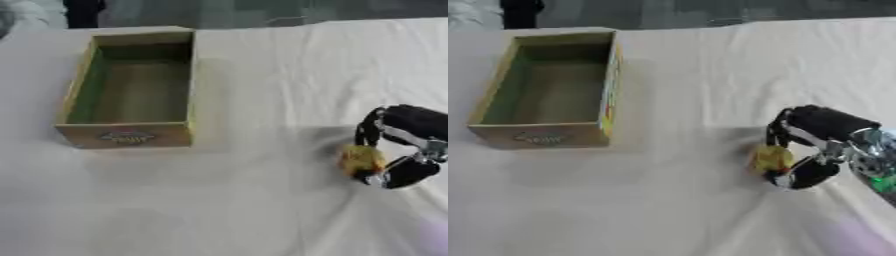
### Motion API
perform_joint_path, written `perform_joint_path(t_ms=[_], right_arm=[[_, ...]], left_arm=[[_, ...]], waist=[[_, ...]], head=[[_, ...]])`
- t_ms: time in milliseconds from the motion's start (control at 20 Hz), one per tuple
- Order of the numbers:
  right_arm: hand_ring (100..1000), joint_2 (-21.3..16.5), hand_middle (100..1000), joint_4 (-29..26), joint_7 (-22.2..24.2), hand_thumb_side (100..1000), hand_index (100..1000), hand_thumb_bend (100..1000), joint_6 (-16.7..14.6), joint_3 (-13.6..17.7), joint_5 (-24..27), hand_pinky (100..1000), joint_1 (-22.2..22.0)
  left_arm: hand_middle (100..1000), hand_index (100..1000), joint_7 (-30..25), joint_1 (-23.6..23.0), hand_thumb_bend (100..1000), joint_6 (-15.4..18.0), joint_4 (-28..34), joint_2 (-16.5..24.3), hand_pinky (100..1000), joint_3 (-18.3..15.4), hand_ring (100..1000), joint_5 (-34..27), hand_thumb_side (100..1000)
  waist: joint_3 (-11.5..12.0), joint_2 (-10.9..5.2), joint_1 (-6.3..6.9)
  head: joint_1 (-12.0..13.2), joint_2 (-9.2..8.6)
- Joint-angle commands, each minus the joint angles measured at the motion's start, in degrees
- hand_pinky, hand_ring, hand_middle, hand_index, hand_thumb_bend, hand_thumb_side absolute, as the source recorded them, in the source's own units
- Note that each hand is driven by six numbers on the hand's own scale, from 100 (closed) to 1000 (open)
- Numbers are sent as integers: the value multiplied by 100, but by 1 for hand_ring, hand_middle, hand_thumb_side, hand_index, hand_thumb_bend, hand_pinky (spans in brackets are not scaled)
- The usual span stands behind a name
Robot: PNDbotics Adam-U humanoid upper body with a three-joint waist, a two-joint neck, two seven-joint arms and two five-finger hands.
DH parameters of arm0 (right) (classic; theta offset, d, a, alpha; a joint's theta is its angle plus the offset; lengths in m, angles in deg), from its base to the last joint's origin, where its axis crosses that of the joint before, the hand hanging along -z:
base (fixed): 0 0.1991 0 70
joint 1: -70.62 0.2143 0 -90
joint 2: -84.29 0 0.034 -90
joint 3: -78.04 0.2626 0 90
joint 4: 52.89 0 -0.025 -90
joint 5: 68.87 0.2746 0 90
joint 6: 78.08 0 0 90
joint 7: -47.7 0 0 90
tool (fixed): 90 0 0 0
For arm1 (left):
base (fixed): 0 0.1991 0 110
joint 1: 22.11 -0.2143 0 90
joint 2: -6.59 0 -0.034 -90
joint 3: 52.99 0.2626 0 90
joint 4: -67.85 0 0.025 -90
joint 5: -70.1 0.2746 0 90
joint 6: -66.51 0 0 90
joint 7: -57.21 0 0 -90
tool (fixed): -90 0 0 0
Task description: Pick up objects on the table and place them in the box.
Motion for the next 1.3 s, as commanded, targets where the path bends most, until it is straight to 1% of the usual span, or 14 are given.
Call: perform_joint_path(t_ms=[50,300,400,600,850,1000,1300], right_arm=[[619,-160,490,-128,114,100,648,272,77,33,250,710,47],[610,-188,487,-320,249,100,650,189,261,76,666,710,113],[609,-216,486,-376,245,100,651,175,314,103,798,710,174],[602,-266,481,-392,132,100,647,163,325,155,940,708,345],[597,-343,476,-393,-115,100,645,137,268,243,1003,707,629],[593,-384,473,-393,-244,100,642,148,230,266,998,706,847],[589,-362,468,-393,-385,100,635,142,128,157,831,701,1497]], left_arm=[[495,795,-20,46,100,11,111,48,464,-10,506,27,979],[494,794,-31,46,100,5,111,48,463,-9,506,29,978],[494,793,-34,47,100,2,111,50,463,-10,506,30,979],[493,793,-33,48,100,-5,111,60,463,-12,506,27,980],[493,792,-37,46,100,-19,111,72,463,-10,507,24,980],[494,792,-49,45,100,-30,111,80,464,-7,507,22,981],[494,792,-85,31,100,-48,111,92,464,19,508,4,980]], waist=[[-5,-90,-23],[-22,-97,-37],[-24,-105,-45],[-23,-131,-69],[-18,-163,-104],[-7,-182,-124],[68,-239,-160]], head=[[-3,-56],[0,-62],[2,-68],[6,-91],[2,-117],[-8,-137],[-80,-162]])
